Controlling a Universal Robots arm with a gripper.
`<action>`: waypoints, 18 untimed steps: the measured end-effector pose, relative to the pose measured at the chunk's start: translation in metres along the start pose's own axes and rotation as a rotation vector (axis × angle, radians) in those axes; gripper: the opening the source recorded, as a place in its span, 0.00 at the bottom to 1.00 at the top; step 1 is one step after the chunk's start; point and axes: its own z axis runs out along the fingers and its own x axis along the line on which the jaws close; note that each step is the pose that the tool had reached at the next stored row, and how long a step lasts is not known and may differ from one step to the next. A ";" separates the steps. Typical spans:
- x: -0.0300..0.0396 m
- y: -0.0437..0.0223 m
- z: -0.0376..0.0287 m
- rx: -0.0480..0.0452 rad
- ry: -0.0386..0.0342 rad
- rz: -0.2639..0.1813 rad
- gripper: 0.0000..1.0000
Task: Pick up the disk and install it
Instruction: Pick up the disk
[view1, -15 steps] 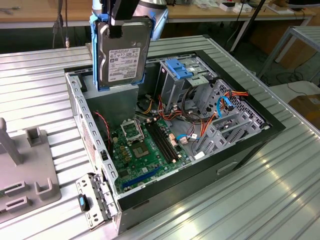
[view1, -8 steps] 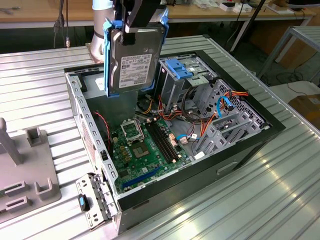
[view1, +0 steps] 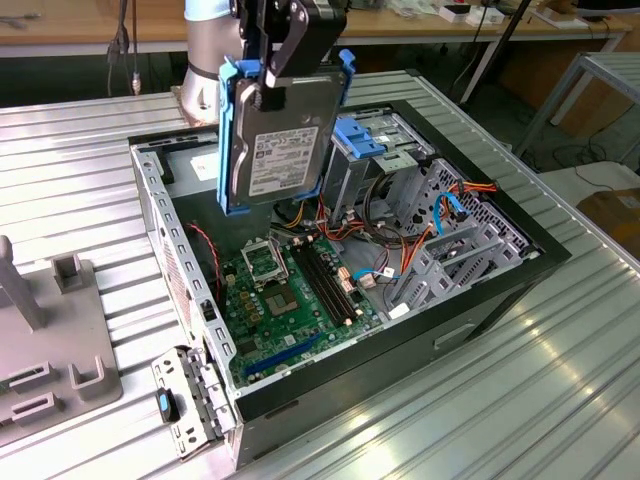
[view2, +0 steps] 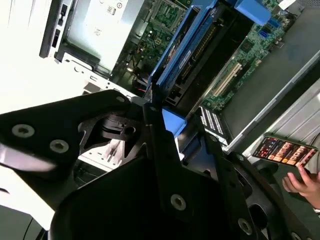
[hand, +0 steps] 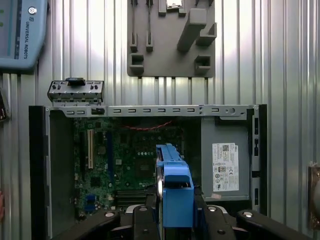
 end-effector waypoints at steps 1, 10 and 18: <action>0.0074 -0.0001 -0.0002 0.0001 -0.0002 0.000 0.36; 0.0321 -0.0087 -0.0010 0.0001 0.0000 0.000 0.36; 0.0321 -0.0191 -0.0009 0.0001 -0.0001 0.000 0.36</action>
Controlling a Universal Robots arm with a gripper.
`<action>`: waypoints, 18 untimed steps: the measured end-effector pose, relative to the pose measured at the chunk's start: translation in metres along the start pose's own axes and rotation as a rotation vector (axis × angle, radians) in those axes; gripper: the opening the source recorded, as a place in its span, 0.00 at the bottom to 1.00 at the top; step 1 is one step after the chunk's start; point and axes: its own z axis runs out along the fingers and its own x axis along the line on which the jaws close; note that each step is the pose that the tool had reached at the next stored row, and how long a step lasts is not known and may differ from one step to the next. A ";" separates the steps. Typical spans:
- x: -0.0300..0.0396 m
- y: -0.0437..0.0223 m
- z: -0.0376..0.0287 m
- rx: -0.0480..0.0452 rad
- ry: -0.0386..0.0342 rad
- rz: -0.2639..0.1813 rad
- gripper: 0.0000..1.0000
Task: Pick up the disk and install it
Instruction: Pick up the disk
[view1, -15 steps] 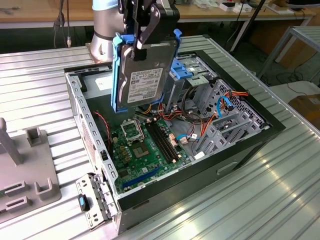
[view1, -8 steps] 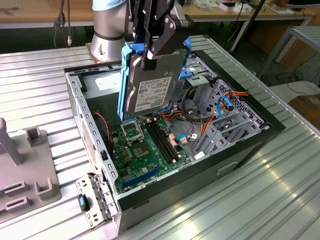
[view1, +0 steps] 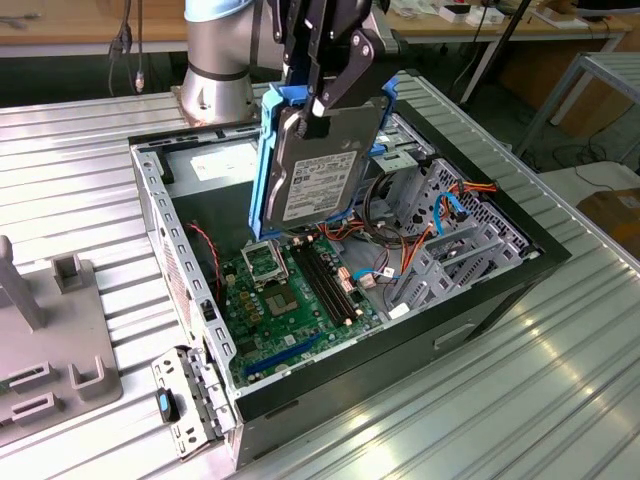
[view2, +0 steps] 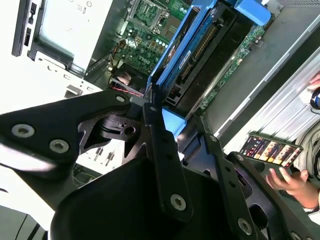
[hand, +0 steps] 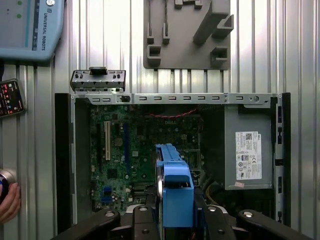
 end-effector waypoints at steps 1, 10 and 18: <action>-0.0001 -0.0027 0.0001 0.0000 0.0000 0.000 0.36; 0.0003 -0.0077 0.0001 0.0000 0.0001 0.000 0.36; 0.0053 -0.0079 0.0003 0.0000 0.0001 0.000 0.36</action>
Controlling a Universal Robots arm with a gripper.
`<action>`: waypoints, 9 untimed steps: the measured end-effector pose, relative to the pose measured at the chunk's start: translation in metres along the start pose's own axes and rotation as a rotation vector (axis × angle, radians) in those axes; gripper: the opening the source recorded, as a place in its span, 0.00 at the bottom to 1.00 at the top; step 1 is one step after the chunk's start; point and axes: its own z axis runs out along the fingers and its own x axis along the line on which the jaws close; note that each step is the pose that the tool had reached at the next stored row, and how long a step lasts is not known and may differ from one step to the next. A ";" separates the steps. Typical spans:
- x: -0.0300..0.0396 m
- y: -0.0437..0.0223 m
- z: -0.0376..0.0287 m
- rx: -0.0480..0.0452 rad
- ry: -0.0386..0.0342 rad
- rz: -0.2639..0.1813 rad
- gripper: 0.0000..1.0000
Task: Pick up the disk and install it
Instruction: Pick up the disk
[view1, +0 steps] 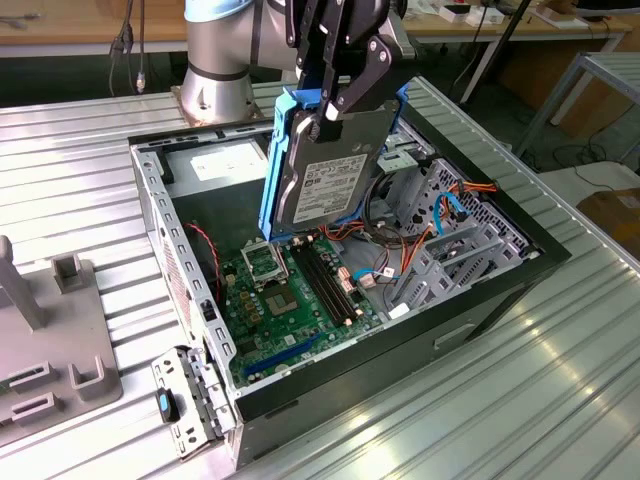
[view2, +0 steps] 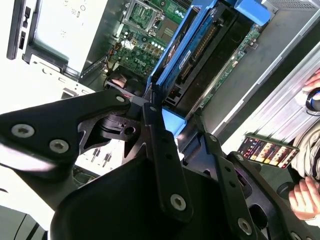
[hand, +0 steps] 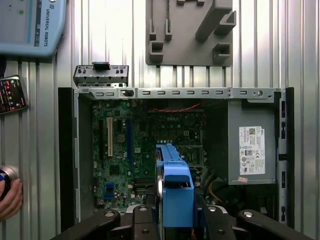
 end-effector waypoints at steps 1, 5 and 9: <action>0.0001 0.0000 0.0000 0.0000 -0.0001 0.000 0.36; 0.0001 0.0000 0.0000 0.0000 -0.0001 0.000 0.36; 0.0001 -0.0023 0.0000 0.0000 0.0000 0.000 0.36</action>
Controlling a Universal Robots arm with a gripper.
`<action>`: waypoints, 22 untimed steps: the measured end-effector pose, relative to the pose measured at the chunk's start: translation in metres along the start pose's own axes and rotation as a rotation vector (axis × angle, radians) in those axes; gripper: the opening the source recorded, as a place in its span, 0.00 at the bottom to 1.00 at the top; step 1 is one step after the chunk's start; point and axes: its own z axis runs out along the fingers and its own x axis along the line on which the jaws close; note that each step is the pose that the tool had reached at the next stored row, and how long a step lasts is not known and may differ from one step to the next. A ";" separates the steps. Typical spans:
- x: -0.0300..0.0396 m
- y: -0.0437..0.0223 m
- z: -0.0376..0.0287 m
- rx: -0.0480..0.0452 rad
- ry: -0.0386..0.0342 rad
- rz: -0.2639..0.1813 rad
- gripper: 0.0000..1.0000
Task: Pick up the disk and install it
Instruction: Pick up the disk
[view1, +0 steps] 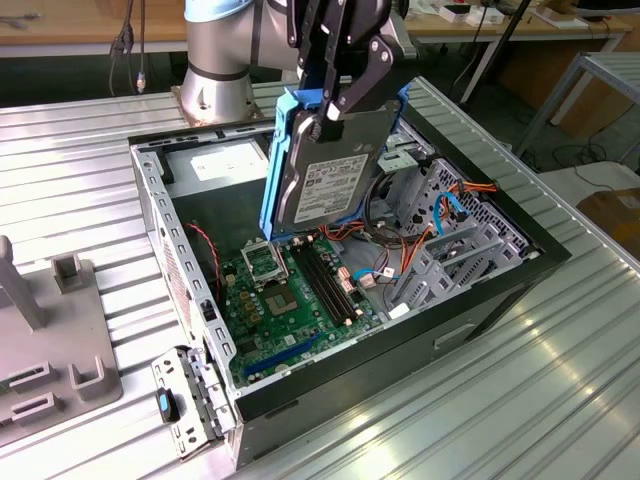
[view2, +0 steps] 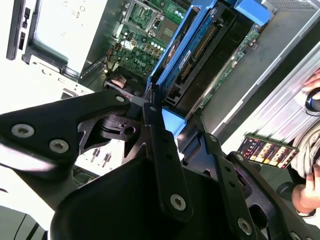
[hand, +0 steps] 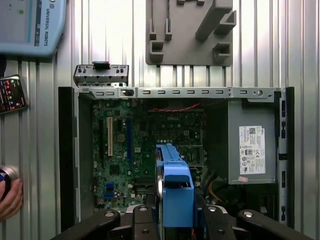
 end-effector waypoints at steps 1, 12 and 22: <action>0.0000 -0.0016 0.0001 0.0000 -0.0001 0.000 0.36; -0.0001 -0.0115 0.0001 0.0000 0.0000 0.000 0.36; 0.0176 -0.0116 0.0000 0.0001 -0.0001 0.000 0.36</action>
